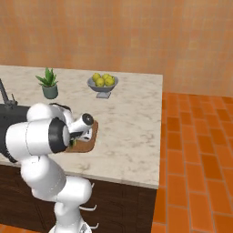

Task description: Pick up the sponge from the counter and clean the cutting board by briefly scrubbing or pressing down on the cutting board. Once finished, release the sponge.

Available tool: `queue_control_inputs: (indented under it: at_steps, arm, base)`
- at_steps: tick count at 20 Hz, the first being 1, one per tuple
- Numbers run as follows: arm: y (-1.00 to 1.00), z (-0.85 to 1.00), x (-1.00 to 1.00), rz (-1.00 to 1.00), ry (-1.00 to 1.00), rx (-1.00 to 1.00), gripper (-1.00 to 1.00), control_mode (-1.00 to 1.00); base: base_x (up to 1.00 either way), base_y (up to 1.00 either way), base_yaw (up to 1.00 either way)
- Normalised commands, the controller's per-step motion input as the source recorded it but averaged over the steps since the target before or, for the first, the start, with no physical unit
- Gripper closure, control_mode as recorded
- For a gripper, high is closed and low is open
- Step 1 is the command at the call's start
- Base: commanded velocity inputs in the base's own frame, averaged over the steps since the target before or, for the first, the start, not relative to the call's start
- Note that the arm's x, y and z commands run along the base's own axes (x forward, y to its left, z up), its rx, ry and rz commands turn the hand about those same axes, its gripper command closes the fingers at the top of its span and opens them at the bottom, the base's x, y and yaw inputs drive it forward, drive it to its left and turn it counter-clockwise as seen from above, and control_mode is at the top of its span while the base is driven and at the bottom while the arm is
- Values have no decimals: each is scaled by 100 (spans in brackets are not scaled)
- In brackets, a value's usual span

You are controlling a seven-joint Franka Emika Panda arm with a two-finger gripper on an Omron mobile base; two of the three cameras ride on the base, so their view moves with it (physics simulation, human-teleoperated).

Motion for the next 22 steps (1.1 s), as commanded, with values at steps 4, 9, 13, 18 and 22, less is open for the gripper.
queue_control_inputs:
  at_steps: [4, 9, 13, 18, 22]
  arm:
    - [7, -20, -63, -7, -13, 3, 100, -100]
    - [-49, -20, -3, -1, -3, 1, 100, -100]
    - [-97, -9, 41, 2, 0, 0, 100, -100]
    - [-99, -8, 48, 6, 2, 4, 100, -100]
    - [-89, 0, 23, 10, 0, 0, 100, -100]
  base:
    - [0, 0, 0]
    - [0, 0, 0]
    - [0, 0, 0]
    - [0, 0, 0]
    - [0, 0, 0]
